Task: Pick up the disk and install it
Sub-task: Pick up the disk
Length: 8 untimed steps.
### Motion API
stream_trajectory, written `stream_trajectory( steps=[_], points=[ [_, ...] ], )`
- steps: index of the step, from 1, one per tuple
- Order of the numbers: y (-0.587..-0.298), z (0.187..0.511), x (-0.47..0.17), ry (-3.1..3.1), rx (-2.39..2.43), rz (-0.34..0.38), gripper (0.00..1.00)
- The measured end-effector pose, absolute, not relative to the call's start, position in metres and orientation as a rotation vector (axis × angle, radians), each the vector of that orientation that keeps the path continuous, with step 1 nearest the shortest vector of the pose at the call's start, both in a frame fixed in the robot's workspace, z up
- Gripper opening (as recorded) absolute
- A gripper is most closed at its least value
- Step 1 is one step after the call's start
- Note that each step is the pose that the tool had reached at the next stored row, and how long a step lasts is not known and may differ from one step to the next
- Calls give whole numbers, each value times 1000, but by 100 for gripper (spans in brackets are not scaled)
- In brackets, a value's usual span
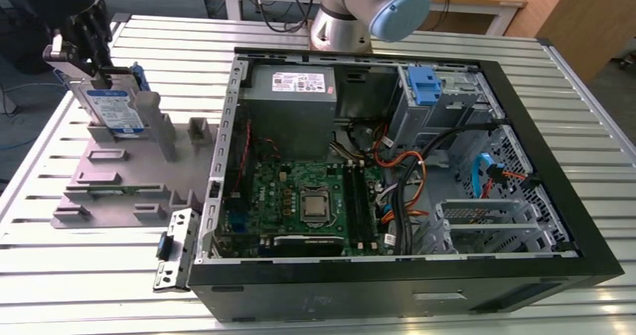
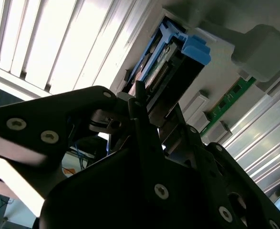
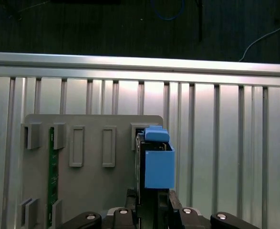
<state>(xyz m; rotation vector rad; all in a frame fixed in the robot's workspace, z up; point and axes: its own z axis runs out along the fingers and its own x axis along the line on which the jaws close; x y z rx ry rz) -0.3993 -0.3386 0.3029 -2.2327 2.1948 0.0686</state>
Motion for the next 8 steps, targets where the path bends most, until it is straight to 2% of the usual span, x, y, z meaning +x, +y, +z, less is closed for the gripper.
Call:
stream_trajectory(
  steps=[8],
  points=[
    [-339,303,-399,2255,-2170,68,35]
  ],
)
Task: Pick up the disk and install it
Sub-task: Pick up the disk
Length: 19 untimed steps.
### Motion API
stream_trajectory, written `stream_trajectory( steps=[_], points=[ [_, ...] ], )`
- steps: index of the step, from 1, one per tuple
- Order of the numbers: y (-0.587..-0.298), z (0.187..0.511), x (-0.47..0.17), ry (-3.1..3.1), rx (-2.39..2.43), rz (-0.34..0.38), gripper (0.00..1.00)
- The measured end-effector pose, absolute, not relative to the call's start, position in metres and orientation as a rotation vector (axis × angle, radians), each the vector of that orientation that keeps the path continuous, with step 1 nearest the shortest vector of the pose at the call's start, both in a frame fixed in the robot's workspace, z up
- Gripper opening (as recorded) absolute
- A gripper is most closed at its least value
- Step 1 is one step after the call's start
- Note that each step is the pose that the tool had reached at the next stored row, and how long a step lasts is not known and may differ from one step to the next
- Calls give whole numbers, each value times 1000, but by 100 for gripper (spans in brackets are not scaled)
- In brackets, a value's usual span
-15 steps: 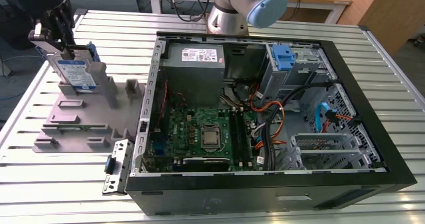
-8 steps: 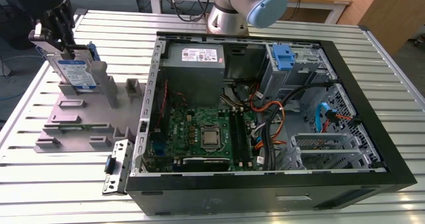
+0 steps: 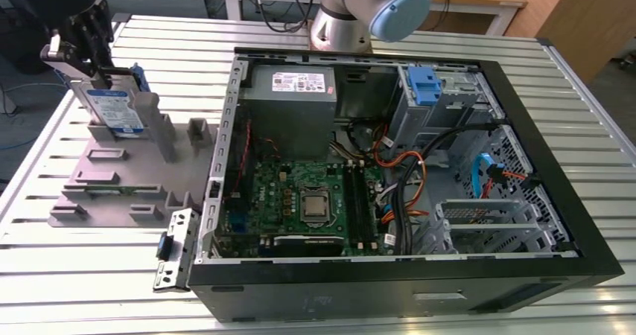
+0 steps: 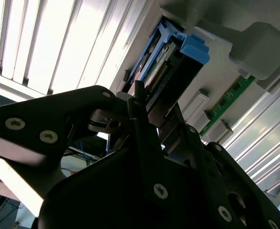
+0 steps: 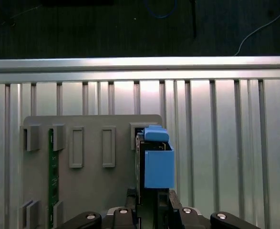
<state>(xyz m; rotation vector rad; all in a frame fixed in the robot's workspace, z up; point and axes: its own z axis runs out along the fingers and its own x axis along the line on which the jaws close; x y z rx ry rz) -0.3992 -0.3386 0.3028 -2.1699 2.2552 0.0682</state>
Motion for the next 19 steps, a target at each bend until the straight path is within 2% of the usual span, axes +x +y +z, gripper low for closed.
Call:
stream_trajectory(
  steps=[19],
  points=[
    [-339,307,-399,2257,-2170,66,35]
  ],
)
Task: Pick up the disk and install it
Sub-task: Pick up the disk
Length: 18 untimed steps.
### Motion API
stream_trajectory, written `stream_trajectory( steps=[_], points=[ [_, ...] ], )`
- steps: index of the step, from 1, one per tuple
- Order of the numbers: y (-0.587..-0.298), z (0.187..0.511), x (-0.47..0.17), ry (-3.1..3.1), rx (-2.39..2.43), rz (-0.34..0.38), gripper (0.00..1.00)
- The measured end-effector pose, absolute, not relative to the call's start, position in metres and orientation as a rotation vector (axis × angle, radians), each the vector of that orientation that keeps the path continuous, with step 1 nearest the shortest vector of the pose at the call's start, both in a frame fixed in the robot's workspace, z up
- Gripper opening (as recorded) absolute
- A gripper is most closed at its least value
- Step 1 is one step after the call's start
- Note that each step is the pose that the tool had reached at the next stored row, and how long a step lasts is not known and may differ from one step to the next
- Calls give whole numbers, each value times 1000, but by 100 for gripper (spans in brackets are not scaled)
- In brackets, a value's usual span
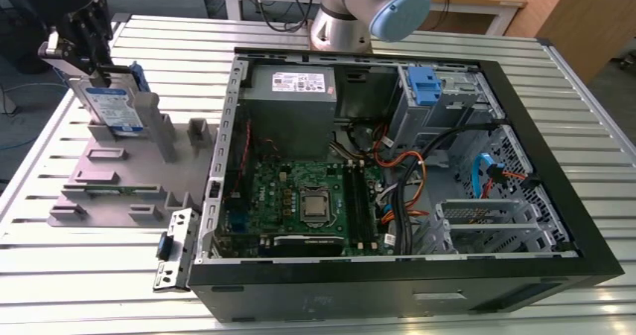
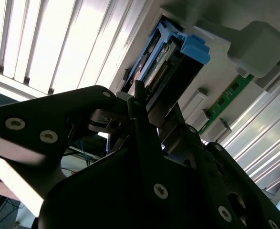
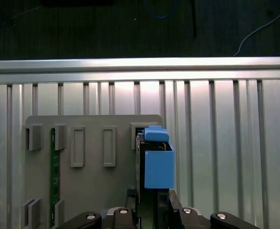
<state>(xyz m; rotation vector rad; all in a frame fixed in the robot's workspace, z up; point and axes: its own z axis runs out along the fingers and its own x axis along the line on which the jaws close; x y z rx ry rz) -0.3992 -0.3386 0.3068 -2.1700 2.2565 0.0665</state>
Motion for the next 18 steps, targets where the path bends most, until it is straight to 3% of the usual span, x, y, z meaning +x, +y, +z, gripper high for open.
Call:
stream_trajectory(
  steps=[18],
  points=[
    [-339,311,-399,2257,-2170,66,35]
  ],
)
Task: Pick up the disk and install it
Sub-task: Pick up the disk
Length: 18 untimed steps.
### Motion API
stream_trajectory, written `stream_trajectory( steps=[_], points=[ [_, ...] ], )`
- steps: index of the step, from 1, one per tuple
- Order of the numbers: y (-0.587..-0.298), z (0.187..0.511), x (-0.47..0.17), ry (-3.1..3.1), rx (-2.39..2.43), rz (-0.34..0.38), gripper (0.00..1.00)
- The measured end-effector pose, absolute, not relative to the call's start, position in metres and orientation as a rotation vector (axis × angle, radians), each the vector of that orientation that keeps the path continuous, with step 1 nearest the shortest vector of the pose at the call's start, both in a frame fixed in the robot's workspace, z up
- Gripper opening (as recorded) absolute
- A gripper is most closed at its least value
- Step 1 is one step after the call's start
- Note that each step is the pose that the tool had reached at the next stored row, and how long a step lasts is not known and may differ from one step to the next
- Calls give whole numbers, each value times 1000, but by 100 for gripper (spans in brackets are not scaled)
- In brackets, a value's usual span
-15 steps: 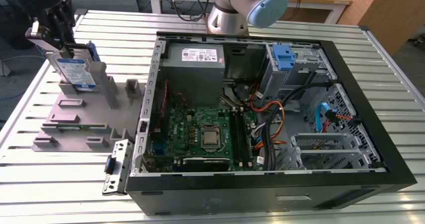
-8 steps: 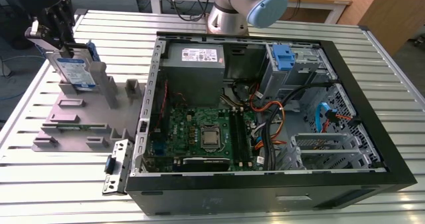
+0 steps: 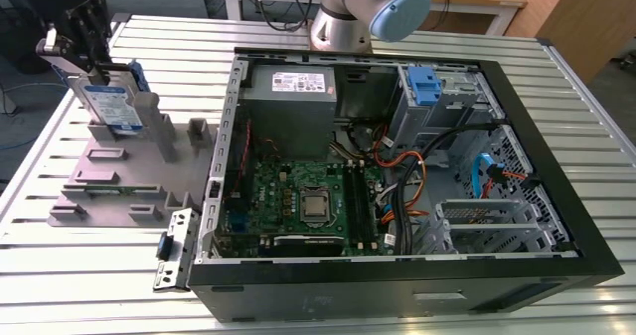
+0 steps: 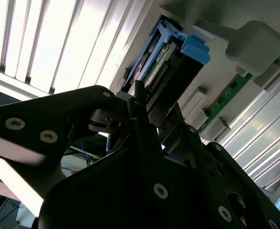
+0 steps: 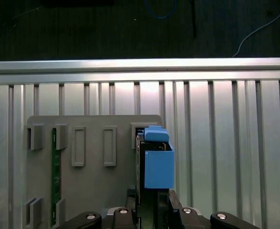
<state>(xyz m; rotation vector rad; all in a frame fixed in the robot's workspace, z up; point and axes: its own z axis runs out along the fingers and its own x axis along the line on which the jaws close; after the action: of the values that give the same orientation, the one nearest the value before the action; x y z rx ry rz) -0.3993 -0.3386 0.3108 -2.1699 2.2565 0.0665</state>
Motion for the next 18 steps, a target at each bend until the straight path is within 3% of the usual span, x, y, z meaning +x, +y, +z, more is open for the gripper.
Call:
stream_trajectory(
  steps=[18],
  points=[
    [-339,320,-399,2256,-2170,66,35]
  ],
)
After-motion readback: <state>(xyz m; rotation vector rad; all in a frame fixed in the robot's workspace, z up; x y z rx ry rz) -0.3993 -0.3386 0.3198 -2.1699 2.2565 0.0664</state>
